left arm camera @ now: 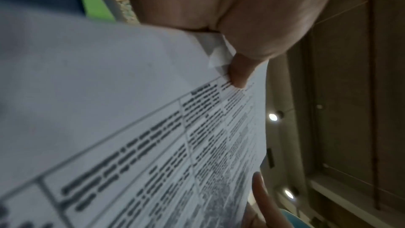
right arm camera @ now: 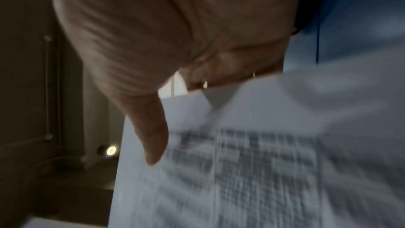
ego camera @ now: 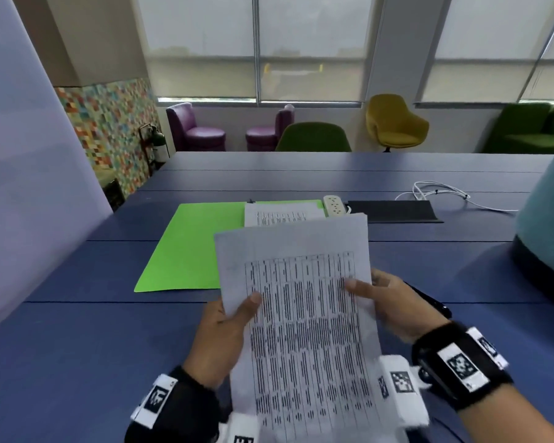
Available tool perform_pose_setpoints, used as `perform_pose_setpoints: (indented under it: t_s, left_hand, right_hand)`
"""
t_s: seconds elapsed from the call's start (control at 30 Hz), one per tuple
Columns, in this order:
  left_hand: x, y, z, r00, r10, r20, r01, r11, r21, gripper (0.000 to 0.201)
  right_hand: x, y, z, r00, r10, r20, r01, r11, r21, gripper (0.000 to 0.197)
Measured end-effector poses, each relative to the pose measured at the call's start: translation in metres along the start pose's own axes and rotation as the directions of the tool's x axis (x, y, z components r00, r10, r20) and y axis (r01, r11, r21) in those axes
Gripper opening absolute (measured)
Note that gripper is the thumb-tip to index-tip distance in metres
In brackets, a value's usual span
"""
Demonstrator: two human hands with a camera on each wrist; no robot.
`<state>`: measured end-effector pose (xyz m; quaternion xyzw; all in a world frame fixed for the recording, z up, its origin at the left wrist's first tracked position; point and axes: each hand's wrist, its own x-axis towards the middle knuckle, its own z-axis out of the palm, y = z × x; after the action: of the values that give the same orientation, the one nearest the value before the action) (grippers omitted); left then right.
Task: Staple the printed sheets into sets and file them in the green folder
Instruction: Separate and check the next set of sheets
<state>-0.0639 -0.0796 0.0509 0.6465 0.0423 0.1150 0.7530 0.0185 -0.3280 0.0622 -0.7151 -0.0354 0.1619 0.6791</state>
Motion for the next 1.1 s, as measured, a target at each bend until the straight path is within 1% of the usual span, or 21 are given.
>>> perform_pose_setpoints:
  t_s: [0.03, 0.07, 0.1, 0.13, 0.17, 0.23, 0.27, 0.3, 0.37, 0.47, 0.53, 0.57, 0.63, 0.67, 0.73, 0.8, 0.87, 0.93, 1.0, 1.07, 1.1]
  left_hand:
    - [0.002, 0.014, 0.005, 0.999, 0.039, 0.02, -0.039, 0.999, -0.003, 0.015]
    - [0.003, 0.029, 0.01, 0.995, 0.086, 0.048, -0.086, 0.996, -0.009, 0.014]
    - [0.005, 0.044, 0.014, 0.986, 0.149, 0.076, -0.149, 0.989, -0.001, 0.015]
    - [0.005, 0.059, 0.018, 0.971, 0.218, 0.101, -0.219, 0.976, 0.007, 0.015]
    - [0.005, 0.075, 0.021, 0.951, 0.288, 0.113, -0.292, 0.956, 0.022, 0.015]
    - [0.004, 0.099, 0.024, 0.908, 0.4, 0.12, -0.409, 0.911, 0.058, 0.016]
    - [0.004, 0.107, 0.024, 0.893, 0.434, 0.117, -0.444, 0.893, 0.074, 0.017]
    - [0.005, 0.109, 0.024, 0.884, 0.453, 0.111, -0.463, 0.883, 0.083, 0.017]
    - [0.008, 0.1, 0.021, 0.897, 0.429, 0.105, -0.438, 0.895, 0.081, 0.015]
    - [0.013, 0.063, 0.018, 0.958, 0.262, 0.112, -0.273, 0.957, 0.098, 0.013]
    - [0.015, 0.039, 0.016, 0.982, 0.15, 0.114, -0.163, 0.98, 0.117, 0.015]
    - [0.015, 0.03, 0.015, 0.987, 0.118, 0.106, -0.129, 0.985, 0.112, 0.017]
    - [0.018, 0.022, 0.014, 0.992, 0.09, 0.087, -0.099, 0.99, 0.101, 0.023]
    - [0.019, 0.02, 0.012, 0.992, 0.093, 0.088, -0.101, 0.991, 0.092, 0.023]
    - [0.021, 0.022, 0.01, 0.989, 0.1, 0.111, -0.111, 0.989, 0.096, 0.018]
    - [0.022, 0.031, 0.01, 0.984, 0.12, 0.13, -0.138, 0.98, 0.141, 0.018]
    - [0.026, 0.051, 0.012, 0.977, 0.194, 0.09, -0.206, 0.967, 0.15, 0.019]
    - [0.03, 0.078, 0.015, 0.943, 0.33, 0.043, -0.332, 0.939, 0.088, 0.036]
    - [0.034, 0.104, 0.021, 0.898, 0.439, -0.004, -0.439, 0.898, 0.013, 0.043]
    - [0.035, 0.123, 0.029, 0.877, 0.477, -0.065, -0.477, 0.879, 0.011, 0.045]
    - [0.037, 0.128, 0.032, 0.876, 0.472, -0.093, -0.473, 0.881, 0.019, 0.048]
  right_hand:
    - [-0.003, -0.005, 0.002, 0.998, -0.034, 0.053, 0.035, 0.999, -0.021, 0.079]
    - [-0.008, -0.015, 0.006, 0.993, -0.106, 0.042, 0.108, 0.993, -0.039, 0.065]
    - [-0.013, -0.027, 0.01, 0.981, -0.193, -0.009, 0.193, 0.981, -0.03, 0.051]
    - [-0.018, -0.04, 0.013, 0.956, -0.284, -0.071, 0.284, 0.959, -0.008, 0.039]
    - [-0.026, -0.053, 0.014, 0.922, -0.369, -0.119, 0.374, 0.927, 0.016, 0.033]
    - [-0.037, -0.072, 0.014, 0.852, -0.502, -0.146, 0.513, 0.857, 0.053, 0.035]
    - [-0.041, -0.075, 0.013, 0.824, -0.547, -0.146, 0.559, 0.827, 0.061, 0.038]
    - [-0.044, -0.075, 0.013, 0.811, -0.569, -0.137, 0.581, 0.812, 0.065, 0.037]
    - [-0.042, -0.066, 0.013, 0.816, -0.569, -0.104, 0.576, 0.816, 0.052, 0.03]
    - [-0.032, -0.045, 0.01, 0.885, -0.461, -0.062, 0.463, 0.886, 0.026, 0.03]
    - [-0.024, -0.035, 0.006, 0.92, -0.387, -0.059, 0.389, 0.921, 0.014, 0.032]
    - [-0.022, -0.031, 0.004, 0.93, -0.363, -0.056, 0.364, 0.931, 0.01, 0.037]
    - [-0.013, -0.022, 0.0, 0.941, -0.331, -0.064, 0.331, 0.943, -0.014, 0.059]
    - [-0.008, -0.018, -0.002, 0.947, -0.31, -0.084, 0.308, 0.951, -0.038, 0.07]
    - [-0.003, -0.014, -0.003, 0.953, -0.277, -0.12, 0.269, 0.96, -0.075, 0.083]
    - [-0.002, -0.015, -0.002, 0.944, -0.317, -0.087, 0.313, 0.948, -0.055, 0.09]
    - [-0.005, -0.018, -0.001, 0.938, -0.34, -0.073, 0.338, 0.94, -0.042, 0.097]
    - [-0.009, -0.022, 0.0, 0.939, -0.332, -0.084, 0.33, 0.943, -0.045, 0.098]
    - [-0.008, -0.019, 0.0, 0.939, -0.329, -0.097, 0.326, 0.944, -0.042, 0.1]
    - [-0.007, -0.018, 0.0, 0.939, -0.322, -0.121, 0.316, 0.947, -0.064, 0.097]
    - [-0.008, -0.018, 0.0, 0.935, -0.336, -0.111, 0.33, 0.942, -0.065, 0.096]
